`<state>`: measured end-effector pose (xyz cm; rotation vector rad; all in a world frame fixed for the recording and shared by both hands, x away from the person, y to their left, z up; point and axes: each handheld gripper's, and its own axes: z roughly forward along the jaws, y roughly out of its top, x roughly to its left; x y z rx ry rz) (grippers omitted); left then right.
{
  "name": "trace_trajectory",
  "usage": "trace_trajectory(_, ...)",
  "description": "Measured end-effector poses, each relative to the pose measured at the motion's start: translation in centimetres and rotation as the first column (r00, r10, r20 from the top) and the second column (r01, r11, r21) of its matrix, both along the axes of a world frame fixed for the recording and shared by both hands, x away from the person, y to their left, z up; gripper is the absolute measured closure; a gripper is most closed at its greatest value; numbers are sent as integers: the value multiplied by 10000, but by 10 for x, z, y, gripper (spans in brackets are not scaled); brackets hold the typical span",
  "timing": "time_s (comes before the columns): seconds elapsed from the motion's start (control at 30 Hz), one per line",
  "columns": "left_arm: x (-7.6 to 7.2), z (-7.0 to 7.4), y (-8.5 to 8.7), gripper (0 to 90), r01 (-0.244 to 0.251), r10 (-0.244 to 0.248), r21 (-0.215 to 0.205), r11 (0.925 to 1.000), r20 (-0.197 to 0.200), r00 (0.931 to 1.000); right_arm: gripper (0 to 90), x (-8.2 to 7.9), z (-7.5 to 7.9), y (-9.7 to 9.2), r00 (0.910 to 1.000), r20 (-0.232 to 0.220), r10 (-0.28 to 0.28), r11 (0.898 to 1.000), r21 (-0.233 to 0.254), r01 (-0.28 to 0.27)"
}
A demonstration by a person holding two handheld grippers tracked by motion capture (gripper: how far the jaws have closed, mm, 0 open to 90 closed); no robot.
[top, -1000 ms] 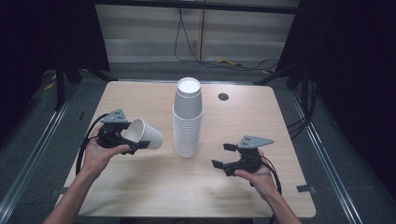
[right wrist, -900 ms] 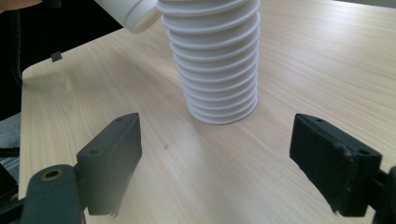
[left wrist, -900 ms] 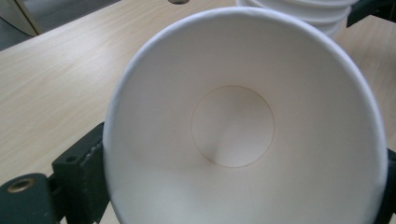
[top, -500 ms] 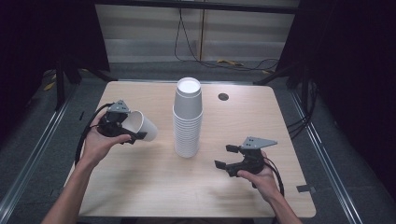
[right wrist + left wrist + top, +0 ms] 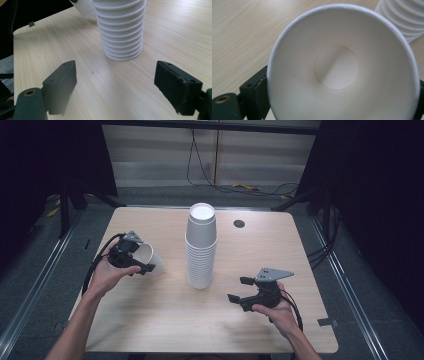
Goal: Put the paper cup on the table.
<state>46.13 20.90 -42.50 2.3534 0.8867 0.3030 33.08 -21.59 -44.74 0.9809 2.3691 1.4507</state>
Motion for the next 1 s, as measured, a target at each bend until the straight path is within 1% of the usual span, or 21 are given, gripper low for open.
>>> trace_trajectory(0.03, 2, -1, -1, 77, 24, -24, 97, 10000, -7, 10000, 185, 0, 0, 0, 10000, 5, 24, 10000, 12, -24)
trace_trajectory(0.1, 6, -3, -3, 75, 82, -71, 453, 9989, -246, 9997, 185, 1, -1, 0, 10000, -20, 61, 10000, -4, -61)
trace_trajectory(0.13, 6, -3, -3, 74, 82, -71, 453, 9989, -246, 9997, 185, 1, -1, 0, 10000, -20, 61, 10000, -4, -61)
trace_trajectory(0.17, 10, -4, -6, 73, 119, -96, 630, 9979, -367, 9993, 185, 2, -2, 0, 10000, -52, 77, 10000, -55, -78)
trace_trajectory(0.23, 13, -4, -9, 72, 111, -79, 742, 9972, -432, 9990, 185, 3, -3, 0, 9999, -115, 79, 10000, -49, -80)
trace_trajectory(0.27, 14, -5, -12, 72, 119, -71, 830, 9965, -585, 9983, 185, 3, -3, 1, 9999, -119, 79, 9999, -60, -80)
trace_trajectory(0.3, 16, -5, -14, 71, 220, -151, 1083, 9939, -644, 9978, 185, 3, -3, 1, 9999, -113, 94, 9999, -56, -94)
trace_trajectory(0.33, 17, -6, -17, 71, 137, -49, 1301, 9914, -677, 9977, 185, 3, -3, 1, 9999, -113, 107, 9999, -53, -107)
trace_trajectory(0.37, 18, -6, -19, 70, 183, -85, 1522, 9882, -648, 9979, 185, 3, -3, 1, 9998, -122, 131, 9999, -47, -132)
trace_trajectory(0.43, 20, -6, -21, 68, 145, -47, 1388, 9902, -707, 9975, 187, 3, -3, 2, 9997, -145, 197, 9998, -65, -198)
trace_trajectory(0.47, 21, -7, -22, 68, 179, -77, 1474, 9889, -698, 9975, 186, 3, -3, 3, 9997, -147, 209, 9998, -60, -210)
trace_trajectory(0.53, 23, -11, -23, 66, 176, -44, 1581, 9873, -833, 9965, 186, 2, -3, 3, 9995, -168, 267, 9996, -79, -268)
trace_trajectory(0.63, 26, -12, -24, 60, 98, 13, 1452, 9894, -764, 9971, 186, 3, -3, 3, 9995, -168, 266, 9996, -84, -268)
trace_trajectory(0.7, 26, -14, -26, 57, 110, -7, 1500, 9886, -690, 9976, 184, 3, -3, 3, 9996, -149, 256, 9996, -72, -257)
trace_trajectory(0.77, 27, -16, -28, 56, -3, 93, 1467, 9892, -610, 9981, 184, 2, -3, 3, 9996, -154, 252, 9996, -84, -253)
trace_trajectory(0.8, 28, -18, -27, 57, 40, 52, 1464, 9892, -622, 9980, 184, 2, -3, 2, 9996, -141, 260, 9996, -80, -261)
trace_trajectory(0.83, 29, -19, -27, 64, 4, 83, 1306, 9914, -661, 9978, 184, 2, -3, 3, 9995, -144, 273, 9996, -90, -274)
trace_trajectory(0.87, 29, -21, -27, 74, 46, 46, 1237, 9923, -745, 9972, 184, 2, -3, 2, 9995, -140, 279, 9996, -97, -281)
trace_trajectory(0.93, 30, -25, -27, 102, 141, -23, 1259, 9919, -933, 9956, 184, 2, -3, 2, 9994, -150, 299, 9995, -109, -300)
trace_trajectory(0.97, 29, -26, -27, 127, 195, -85, 1204, 9925, -911, 9958, 182, 2, -3, 2, 9994, -177, 299, 9995, -100, -301)
trace_trajectory(1.0, 29, -27, -27, 133, 125, -19, 1145, 9933, -922, 9957, 179, 2, -3, 2, 9994, -194, 275, 9996, -99, -277)
